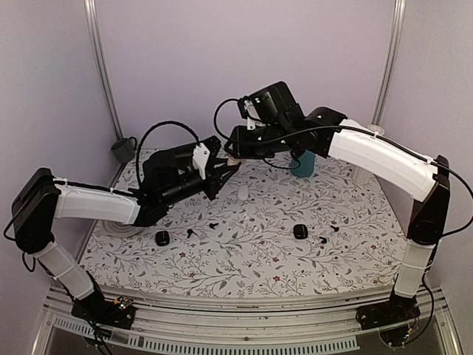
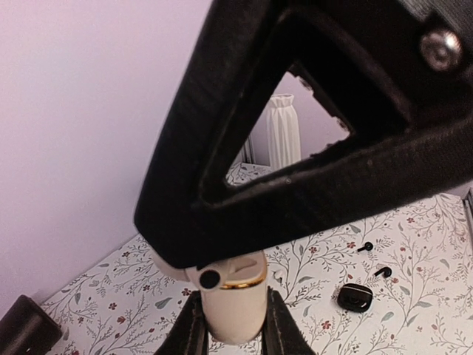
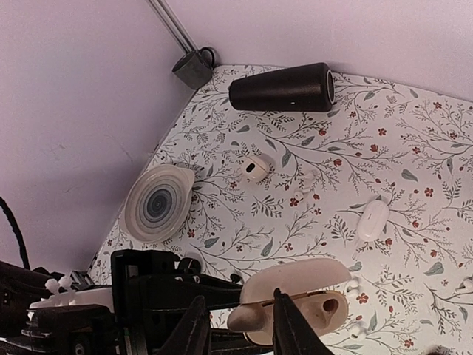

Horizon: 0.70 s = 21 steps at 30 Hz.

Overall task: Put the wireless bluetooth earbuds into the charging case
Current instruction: Adjust the left earbud in the left side groove of the charging case.

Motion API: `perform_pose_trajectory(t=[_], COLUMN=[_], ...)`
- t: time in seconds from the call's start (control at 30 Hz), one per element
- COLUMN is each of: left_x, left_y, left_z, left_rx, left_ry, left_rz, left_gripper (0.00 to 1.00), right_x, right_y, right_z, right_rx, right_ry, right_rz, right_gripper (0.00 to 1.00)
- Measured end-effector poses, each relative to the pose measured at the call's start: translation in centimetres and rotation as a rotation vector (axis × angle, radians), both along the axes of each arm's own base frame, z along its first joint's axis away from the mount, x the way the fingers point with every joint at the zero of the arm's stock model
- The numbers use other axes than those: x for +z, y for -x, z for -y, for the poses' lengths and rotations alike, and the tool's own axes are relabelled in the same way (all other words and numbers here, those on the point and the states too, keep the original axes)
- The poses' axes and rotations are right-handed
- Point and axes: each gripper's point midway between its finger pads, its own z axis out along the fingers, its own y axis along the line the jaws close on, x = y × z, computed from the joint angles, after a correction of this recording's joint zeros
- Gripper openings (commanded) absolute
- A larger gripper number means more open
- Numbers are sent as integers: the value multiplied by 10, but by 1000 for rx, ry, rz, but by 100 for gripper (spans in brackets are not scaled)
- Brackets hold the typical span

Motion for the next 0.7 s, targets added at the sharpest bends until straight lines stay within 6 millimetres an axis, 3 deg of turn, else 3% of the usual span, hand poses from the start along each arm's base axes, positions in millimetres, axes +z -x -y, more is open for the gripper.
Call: perform_pose_trajectory(t=[0.7], left_x=[-6], left_y=[-1], left_z=[-1], left_rx=[10], left_ry=[-18], left_rz=[-19], left_gripper=[0], right_x=[-10], right_y=[-1], right_z=[-4], right_rx=[15], right_ry=[9], right_rz=[-20], right_gripper=[25])
